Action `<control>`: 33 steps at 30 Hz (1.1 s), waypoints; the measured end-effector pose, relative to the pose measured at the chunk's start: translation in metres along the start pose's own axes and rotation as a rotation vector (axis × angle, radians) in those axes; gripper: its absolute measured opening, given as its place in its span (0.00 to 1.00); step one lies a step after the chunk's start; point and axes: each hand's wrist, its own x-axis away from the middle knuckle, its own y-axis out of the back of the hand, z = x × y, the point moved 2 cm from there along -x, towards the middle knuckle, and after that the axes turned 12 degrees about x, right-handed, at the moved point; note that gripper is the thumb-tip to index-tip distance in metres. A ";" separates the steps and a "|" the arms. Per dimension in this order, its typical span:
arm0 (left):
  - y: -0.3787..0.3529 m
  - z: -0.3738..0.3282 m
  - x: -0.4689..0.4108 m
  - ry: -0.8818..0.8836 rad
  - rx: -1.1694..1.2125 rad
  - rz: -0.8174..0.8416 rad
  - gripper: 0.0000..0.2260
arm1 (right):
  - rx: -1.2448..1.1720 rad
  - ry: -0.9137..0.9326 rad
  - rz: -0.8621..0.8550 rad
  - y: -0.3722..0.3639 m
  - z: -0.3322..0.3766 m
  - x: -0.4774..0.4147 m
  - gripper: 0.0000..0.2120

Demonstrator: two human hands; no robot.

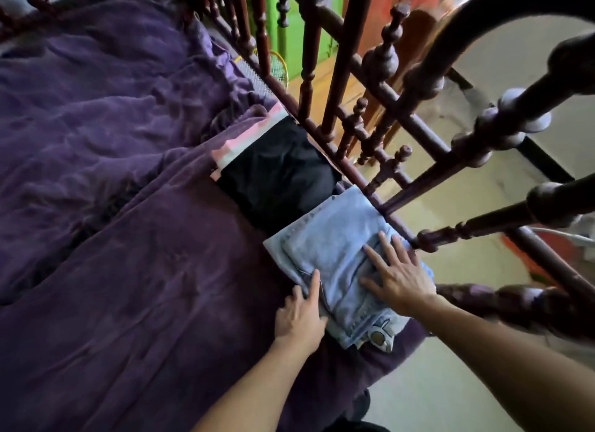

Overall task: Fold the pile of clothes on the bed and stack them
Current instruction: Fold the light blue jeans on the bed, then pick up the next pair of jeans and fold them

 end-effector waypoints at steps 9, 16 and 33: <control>0.019 -0.004 0.067 0.054 -0.044 -0.239 0.11 | 0.011 0.180 -0.106 0.062 0.020 0.024 0.19; 0.013 0.017 0.181 0.221 -0.010 -0.537 0.10 | 0.056 0.542 -0.284 0.116 0.092 0.088 0.16; -0.081 0.185 0.552 0.838 0.094 -0.953 0.10 | 0.183 1.306 -0.692 0.203 0.391 0.328 0.14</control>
